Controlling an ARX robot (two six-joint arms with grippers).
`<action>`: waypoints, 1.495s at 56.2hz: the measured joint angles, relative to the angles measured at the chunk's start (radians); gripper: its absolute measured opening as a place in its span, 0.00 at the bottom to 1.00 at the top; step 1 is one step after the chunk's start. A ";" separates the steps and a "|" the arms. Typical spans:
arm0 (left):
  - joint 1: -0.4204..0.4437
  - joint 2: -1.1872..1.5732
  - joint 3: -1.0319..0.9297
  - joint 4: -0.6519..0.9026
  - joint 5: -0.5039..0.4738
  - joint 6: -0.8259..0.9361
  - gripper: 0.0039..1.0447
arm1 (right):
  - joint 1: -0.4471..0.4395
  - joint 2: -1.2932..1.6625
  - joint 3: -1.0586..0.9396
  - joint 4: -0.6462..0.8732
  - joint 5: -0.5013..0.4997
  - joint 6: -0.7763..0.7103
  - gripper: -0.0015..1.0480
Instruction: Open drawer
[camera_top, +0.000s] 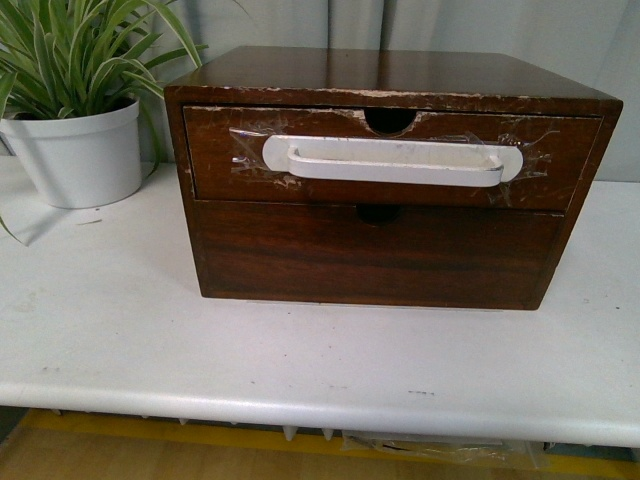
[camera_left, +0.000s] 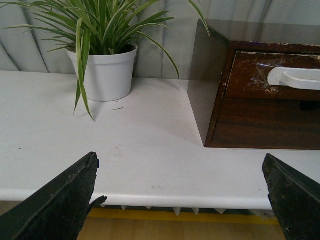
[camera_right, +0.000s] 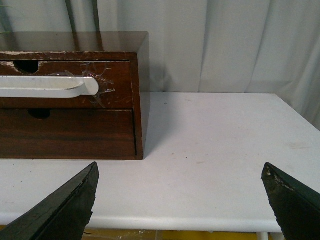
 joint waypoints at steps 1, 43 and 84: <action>0.000 0.000 0.000 0.000 0.000 0.000 0.94 | 0.000 0.000 0.000 0.000 0.000 0.000 0.91; 0.000 0.000 0.000 0.000 0.000 0.000 0.94 | 0.000 0.000 0.000 0.000 0.000 0.000 0.91; 0.000 0.000 0.000 0.000 0.000 0.000 0.94 | 0.000 0.000 0.000 0.000 0.000 0.000 0.91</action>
